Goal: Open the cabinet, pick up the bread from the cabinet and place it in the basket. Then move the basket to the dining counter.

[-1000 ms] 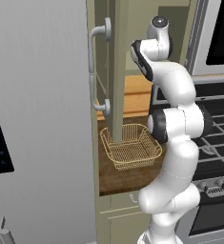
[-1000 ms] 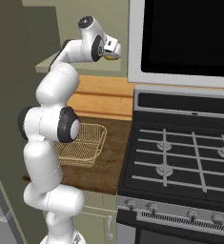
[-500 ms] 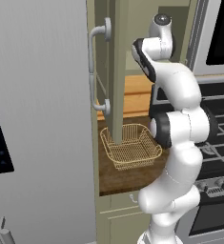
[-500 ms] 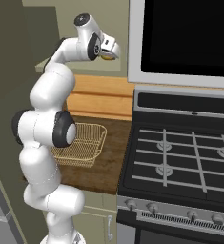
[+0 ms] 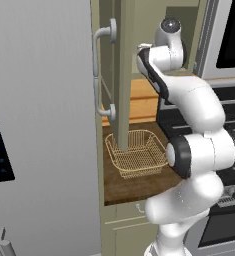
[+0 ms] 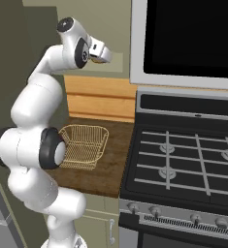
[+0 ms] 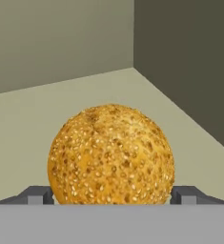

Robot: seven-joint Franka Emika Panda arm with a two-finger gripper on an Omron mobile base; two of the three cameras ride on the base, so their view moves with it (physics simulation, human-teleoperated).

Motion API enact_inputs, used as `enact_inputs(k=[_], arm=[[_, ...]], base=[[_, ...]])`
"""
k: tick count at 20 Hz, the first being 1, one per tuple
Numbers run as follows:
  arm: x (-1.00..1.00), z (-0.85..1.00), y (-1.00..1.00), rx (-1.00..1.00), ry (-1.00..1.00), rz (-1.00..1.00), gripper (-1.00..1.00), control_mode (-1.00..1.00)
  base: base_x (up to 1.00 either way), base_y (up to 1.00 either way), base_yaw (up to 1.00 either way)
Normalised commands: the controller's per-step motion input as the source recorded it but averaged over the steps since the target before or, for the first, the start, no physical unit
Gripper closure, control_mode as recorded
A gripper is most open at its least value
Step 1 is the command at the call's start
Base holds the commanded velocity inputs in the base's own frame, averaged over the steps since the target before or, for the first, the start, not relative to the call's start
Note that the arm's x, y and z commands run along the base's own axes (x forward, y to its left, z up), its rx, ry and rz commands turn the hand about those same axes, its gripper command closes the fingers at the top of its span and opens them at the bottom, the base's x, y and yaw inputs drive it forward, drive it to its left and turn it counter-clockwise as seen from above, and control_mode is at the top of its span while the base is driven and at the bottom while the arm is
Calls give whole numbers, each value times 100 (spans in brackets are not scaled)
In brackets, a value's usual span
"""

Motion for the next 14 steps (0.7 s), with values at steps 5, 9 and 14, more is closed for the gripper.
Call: enact_inputs(k=[5,9,14], arm=[[-100,11,10,0,-12,0,100,-100],[-99,15,22,0,-3,2,100,-100],[-91,16,25,0,0,3,100,-100]], base=[[0,0,0],[0,0,0],[0,0,0]])
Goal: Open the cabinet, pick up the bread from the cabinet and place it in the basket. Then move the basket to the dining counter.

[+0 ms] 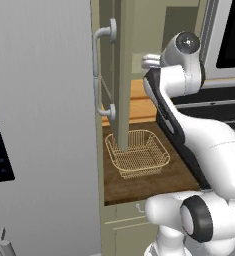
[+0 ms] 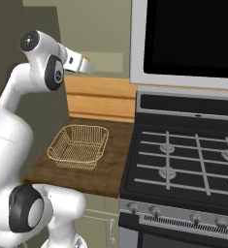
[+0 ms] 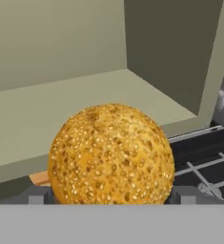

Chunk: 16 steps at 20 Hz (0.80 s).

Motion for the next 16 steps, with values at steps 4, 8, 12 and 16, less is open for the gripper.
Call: enact_inputs(k=[4,8,12,16], arm=[[-96,13,17,0,0,0,100,-100],[-100,0,3,0,11,2,100,-100],[-99,-24,0,3,24,5,100,-100],[-88,-34,0,5,30,6,100,-100]], base=[[0,0,0],[0,0,0],[0,0,0],[0,0,0]])
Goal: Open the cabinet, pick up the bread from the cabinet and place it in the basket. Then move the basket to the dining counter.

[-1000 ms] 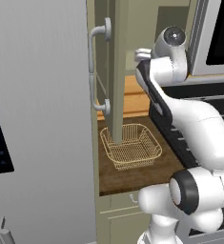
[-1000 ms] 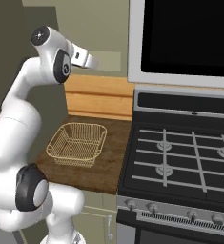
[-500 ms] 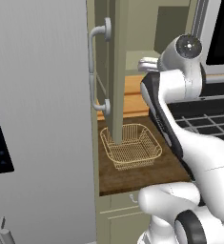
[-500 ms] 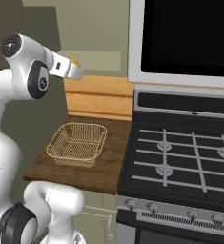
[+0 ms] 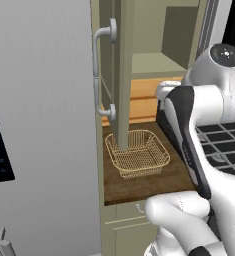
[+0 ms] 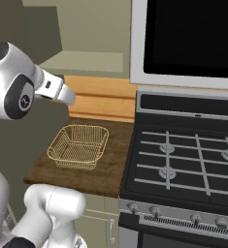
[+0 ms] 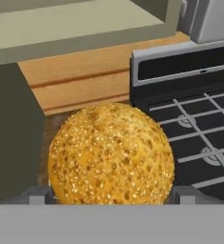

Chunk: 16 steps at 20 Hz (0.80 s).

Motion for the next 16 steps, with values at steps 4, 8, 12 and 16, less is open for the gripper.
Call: enact_inputs(k=[4,8,12,16], arm=[[-41,-48,2,0,23,6,100,-100],[4,-40,2,0,19,0,100,-100],[29,-57,1,0,27,0,100,-100],[50,-86,1,0,25,4,100,-100]], base=[[0,0,0],[0,0,0],[0,0,0],[0,0,0]])
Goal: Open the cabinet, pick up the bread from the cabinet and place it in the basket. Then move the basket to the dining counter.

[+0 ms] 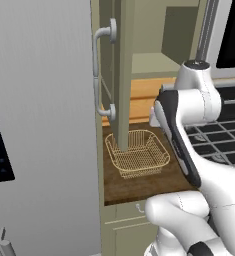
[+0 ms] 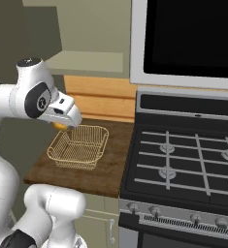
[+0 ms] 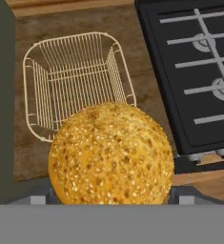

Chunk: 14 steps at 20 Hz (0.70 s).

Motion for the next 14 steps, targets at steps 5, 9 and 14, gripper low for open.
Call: enact_inputs(k=[5,9,14], arm=[[47,-80,9,0,2,9,100,-100],[48,-41,2,0,-1,9,100,-100],[48,-76,13,0,0,11,100,-100]], base=[[0,0,0],[0,0,0],[0,0,0]])
